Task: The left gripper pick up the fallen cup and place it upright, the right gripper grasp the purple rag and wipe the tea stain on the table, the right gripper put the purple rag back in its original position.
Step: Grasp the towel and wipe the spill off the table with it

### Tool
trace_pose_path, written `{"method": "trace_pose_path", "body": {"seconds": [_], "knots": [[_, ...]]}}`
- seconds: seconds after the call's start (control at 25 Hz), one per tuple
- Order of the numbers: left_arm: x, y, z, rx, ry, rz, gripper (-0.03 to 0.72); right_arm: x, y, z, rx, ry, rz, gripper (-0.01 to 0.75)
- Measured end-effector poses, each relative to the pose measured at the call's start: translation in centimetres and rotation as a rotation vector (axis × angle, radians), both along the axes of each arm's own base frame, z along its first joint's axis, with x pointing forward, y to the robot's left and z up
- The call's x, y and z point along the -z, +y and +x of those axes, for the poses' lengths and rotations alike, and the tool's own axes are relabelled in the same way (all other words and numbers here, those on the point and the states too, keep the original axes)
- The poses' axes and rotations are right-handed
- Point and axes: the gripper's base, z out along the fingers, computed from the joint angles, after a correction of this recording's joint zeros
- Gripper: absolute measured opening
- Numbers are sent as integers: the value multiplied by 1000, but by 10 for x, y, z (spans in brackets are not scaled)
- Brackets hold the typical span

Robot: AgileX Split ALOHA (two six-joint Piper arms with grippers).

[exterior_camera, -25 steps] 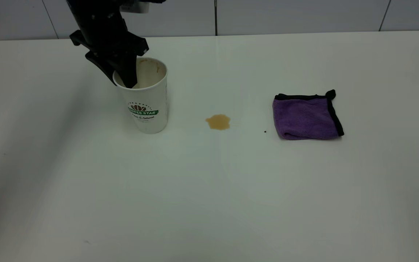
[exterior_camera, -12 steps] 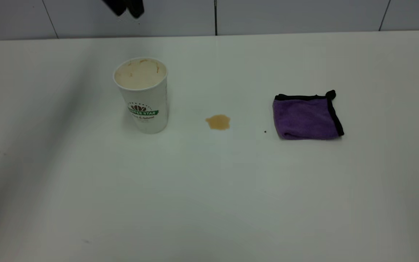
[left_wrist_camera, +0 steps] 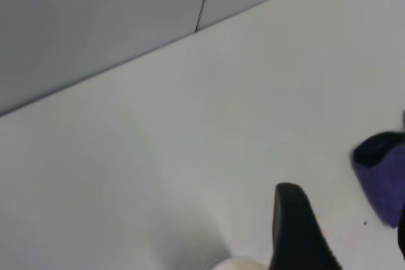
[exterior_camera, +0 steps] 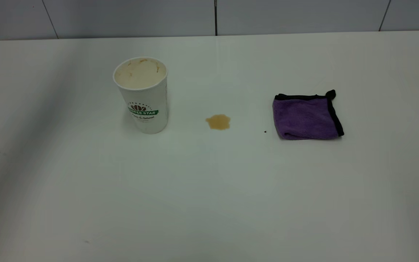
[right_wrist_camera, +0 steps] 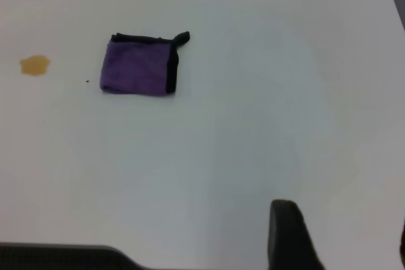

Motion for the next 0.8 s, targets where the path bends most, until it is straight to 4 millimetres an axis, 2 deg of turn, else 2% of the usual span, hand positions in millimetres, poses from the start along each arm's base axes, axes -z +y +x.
{"method": "trace_pose_path", "body": {"seconds": [0.16, 0.28, 0.4, 0.44, 0.56, 0.8], "knots": [[-67, 2, -43, -6, -128, -60, 429, 0, 0, 0, 0, 0, 0, 450], [-109, 0, -80, 20, -221, -95, 429, 0, 0, 0, 0, 0, 0, 450], [-136, -2, -115, 54, -267, -116, 429, 0, 0, 0, 0, 0, 0, 450], [-140, 0, -125, 59, -263, -118, 429, 0, 0, 0, 0, 0, 0, 450], [-135, 7, -150, 63, -202, -100, 429, 0, 0, 0, 0, 0, 0, 450], [-88, 30, -199, 41, -16, 17, 429, 0, 0, 0, 0, 0, 0, 450]]}}
